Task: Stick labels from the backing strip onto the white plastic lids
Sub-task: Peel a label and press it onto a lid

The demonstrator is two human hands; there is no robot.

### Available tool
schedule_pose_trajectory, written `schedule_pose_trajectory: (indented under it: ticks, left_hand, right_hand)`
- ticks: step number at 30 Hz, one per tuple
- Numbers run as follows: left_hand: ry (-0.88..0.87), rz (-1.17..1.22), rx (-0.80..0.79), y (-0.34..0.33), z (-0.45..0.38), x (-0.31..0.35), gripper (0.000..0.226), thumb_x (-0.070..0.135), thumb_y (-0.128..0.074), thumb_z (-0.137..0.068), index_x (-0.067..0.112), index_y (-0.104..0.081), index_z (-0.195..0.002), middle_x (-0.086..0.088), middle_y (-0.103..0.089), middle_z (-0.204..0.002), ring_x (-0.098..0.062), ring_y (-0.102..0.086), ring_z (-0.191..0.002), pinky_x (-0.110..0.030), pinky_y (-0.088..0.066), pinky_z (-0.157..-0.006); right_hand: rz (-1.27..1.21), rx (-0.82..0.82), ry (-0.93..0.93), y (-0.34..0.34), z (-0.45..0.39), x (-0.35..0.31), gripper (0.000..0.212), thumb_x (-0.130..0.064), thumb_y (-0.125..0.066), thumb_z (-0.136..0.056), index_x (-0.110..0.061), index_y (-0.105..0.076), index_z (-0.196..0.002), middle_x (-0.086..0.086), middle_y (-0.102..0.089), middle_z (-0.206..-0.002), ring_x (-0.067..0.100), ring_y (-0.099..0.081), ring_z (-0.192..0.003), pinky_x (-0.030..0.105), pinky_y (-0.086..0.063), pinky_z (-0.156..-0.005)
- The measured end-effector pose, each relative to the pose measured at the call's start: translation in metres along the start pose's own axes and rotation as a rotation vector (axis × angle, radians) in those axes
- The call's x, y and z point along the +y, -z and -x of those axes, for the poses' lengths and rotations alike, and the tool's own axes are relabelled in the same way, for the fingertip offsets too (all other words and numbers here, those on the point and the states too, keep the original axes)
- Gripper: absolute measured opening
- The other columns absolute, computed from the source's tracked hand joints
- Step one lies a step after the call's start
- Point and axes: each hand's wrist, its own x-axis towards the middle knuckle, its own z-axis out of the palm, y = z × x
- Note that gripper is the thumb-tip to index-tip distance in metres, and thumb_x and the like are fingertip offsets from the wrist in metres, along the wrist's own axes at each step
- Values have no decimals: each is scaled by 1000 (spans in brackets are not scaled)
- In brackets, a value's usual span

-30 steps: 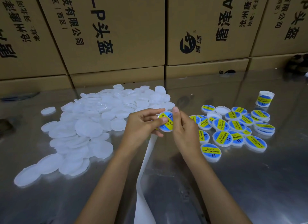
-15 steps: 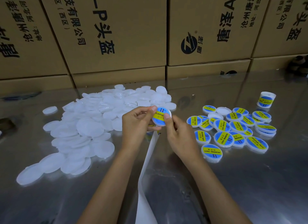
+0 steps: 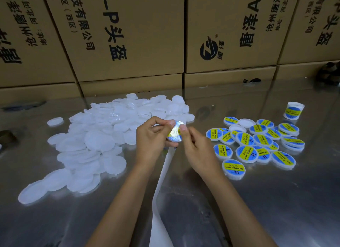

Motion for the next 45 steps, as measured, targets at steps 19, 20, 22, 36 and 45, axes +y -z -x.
schedule_pose_trajectory:
  ticks: [19, 20, 22, 36, 45]
  left_hand:
    - [62, -37, -192, 3, -4, 4, 30, -3, -64, -93, 9, -69, -119, -13, -74, -100, -25, -71, -64, -52, -60, -78]
    - [61, -38, -201, 3, -4, 5, 32, -5, -64, -92, 9, -69, -120, -13, -74, -102, -24, -71, -63, -49, -61, -77]
    - [62, -29, -215, 3, -3, 4, 35, -6, -66, -90, 10, -68, -121, -10, -74, -103, -24, -71, -62, -40, -63, -72]
    - [119, 76, -184, 3, -2, 1, 39, 1, -75, -85, 20, -71, -118, -5, -79, -89, -20, -72, -60, -20, -54, -57]
    - [52, 11, -52, 0, -2, 0, 8, 13, -73, -90, 13, -71, -97, -6, -77, -75, -24, -72, -55, -23, -56, -54]
  right_hand:
    - [-47, 58, -94, -1, -1, -4, 50, -39, -37, -105, -27, -41, -57, -13, -45, -48, 14, -42, -58, 40, -38, -61]
    - [-72, 58, -109, -1, -2, -4, 49, -39, -38, -105, -27, -44, -58, -12, -44, -49, 15, -43, -59, 41, -38, -62]
    - [-119, 57, -138, -1, -2, -3, 50, -39, -38, -105, -28, -47, -57, -11, -45, -49, 16, -44, -60, 42, -39, -62]
    - [-251, -31, -124, -1, -3, -5, 59, -33, -46, -104, -40, -56, -47, -18, -47, -44, 1, -43, -47, 16, -32, -54]
    - [-256, -1, -108, 3, -5, -3, 44, -35, -63, -94, -16, -42, -61, -12, -34, -48, 6, -31, -50, 21, -27, -49]
